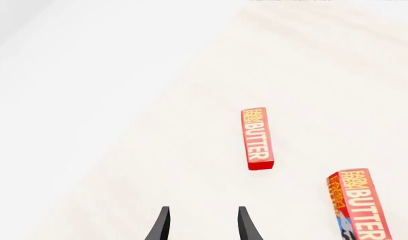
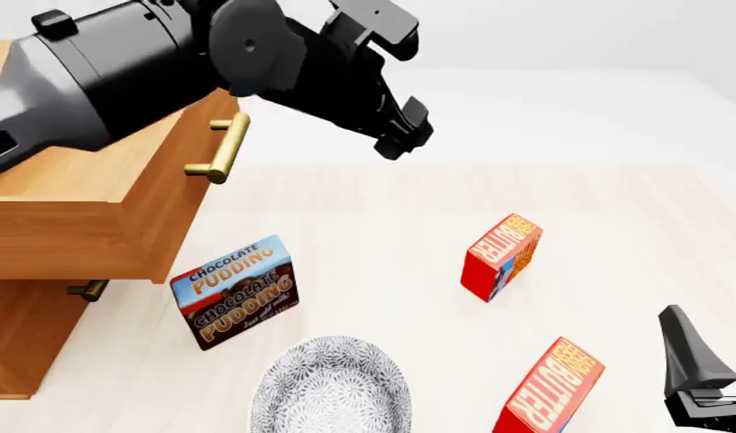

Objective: Put the butter at the front in the top drawer of the cabinet and close it.

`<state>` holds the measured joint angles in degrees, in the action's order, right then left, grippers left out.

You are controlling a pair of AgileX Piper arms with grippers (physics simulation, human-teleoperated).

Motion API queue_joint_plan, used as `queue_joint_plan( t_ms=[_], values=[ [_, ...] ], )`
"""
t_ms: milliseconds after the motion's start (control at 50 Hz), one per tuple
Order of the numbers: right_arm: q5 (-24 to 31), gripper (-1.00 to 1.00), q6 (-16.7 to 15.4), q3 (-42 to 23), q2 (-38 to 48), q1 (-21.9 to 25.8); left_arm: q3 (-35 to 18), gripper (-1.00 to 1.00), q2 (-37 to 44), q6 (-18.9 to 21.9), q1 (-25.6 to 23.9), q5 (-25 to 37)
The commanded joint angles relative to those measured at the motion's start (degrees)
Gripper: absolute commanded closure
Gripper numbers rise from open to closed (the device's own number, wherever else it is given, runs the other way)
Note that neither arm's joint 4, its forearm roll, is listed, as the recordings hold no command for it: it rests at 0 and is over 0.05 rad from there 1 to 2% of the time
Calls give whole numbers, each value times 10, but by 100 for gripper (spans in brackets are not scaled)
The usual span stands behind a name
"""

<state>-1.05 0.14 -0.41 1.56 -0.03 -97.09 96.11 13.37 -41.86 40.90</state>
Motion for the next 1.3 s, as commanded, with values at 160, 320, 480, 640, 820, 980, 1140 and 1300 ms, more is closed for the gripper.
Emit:
queue_joint_plan(
  t_ms=[160,320,480,640,820,980,1140,1300],
  values=[
    [3,-100,0,1,-4,0,-112,-100,118,-30,-20,-1],
    [-2,-100,0,1,1,0,-143,-100,152,-39,-25,-4],
    [1,-100,0,0,-1,0,-193,-100,205,-57,-29,-3],
    [3,-100,0,0,-3,0,-210,-100,231,-66,-27,-9],
    [3,-100,0,0,-3,0,-232,-100,256,-78,-32,-13],
    [3,-100,0,-1,-2,0,-254,-100,286,-94,-39,-20],
    [2,-100,0,0,-2,0,-269,-100,308,-107,-50,-26],
    [1,-100,0,0,-1,0,-243,-100,307,-129,-57,-58]
  ],
)
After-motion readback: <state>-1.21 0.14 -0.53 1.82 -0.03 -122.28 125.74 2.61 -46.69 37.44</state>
